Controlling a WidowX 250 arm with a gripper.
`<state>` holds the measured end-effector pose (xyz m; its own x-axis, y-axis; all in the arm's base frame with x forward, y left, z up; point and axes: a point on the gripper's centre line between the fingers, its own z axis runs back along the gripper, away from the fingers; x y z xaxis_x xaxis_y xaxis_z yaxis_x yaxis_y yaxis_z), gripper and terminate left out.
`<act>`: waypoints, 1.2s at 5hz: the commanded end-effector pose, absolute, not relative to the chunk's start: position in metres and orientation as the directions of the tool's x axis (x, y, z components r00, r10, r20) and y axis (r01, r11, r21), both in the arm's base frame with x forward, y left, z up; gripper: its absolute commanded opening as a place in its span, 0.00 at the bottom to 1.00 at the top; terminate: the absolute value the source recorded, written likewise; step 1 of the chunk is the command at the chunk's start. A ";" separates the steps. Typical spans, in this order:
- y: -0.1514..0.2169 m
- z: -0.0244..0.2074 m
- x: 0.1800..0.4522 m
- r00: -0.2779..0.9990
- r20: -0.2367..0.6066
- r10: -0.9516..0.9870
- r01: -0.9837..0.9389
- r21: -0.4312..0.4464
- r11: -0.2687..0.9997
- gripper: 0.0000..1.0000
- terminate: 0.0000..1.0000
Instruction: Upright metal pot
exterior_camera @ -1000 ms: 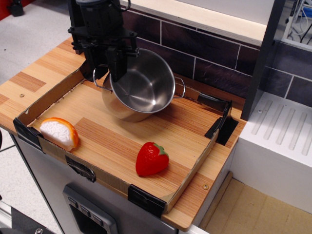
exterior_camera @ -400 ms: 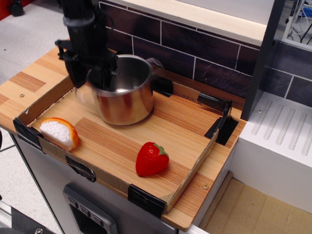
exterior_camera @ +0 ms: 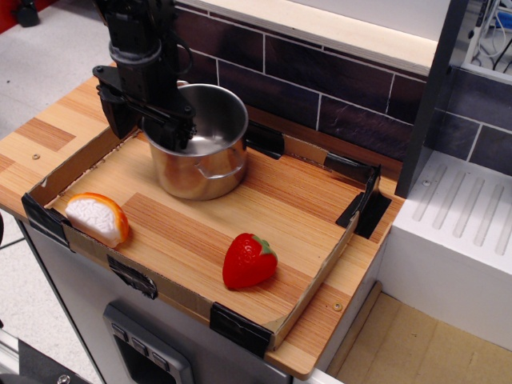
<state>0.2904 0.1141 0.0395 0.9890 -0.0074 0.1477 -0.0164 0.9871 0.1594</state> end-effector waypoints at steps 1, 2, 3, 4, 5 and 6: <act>0.115 0.070 0.288 0.958 0.281 -0.055 -0.013 0.234 0.972 1.00 0.00; 0.110 0.081 0.289 0.956 0.287 -0.061 -0.009 0.233 0.972 1.00 0.00; 0.101 0.108 0.292 0.955 0.293 -0.037 -0.023 0.198 0.980 1.00 0.00; 0.089 0.154 0.296 0.960 0.278 0.037 -0.075 0.126 0.989 1.00 0.00; 0.082 0.180 0.298 0.963 0.267 0.033 -0.068 0.120 0.990 1.00 0.00; 0.082 0.180 0.298 0.963 0.267 0.033 -0.068 0.120 0.990 1.00 0.00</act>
<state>0.3016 0.0764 0.1633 0.9771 0.0386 0.2094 -0.0631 0.9918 0.1113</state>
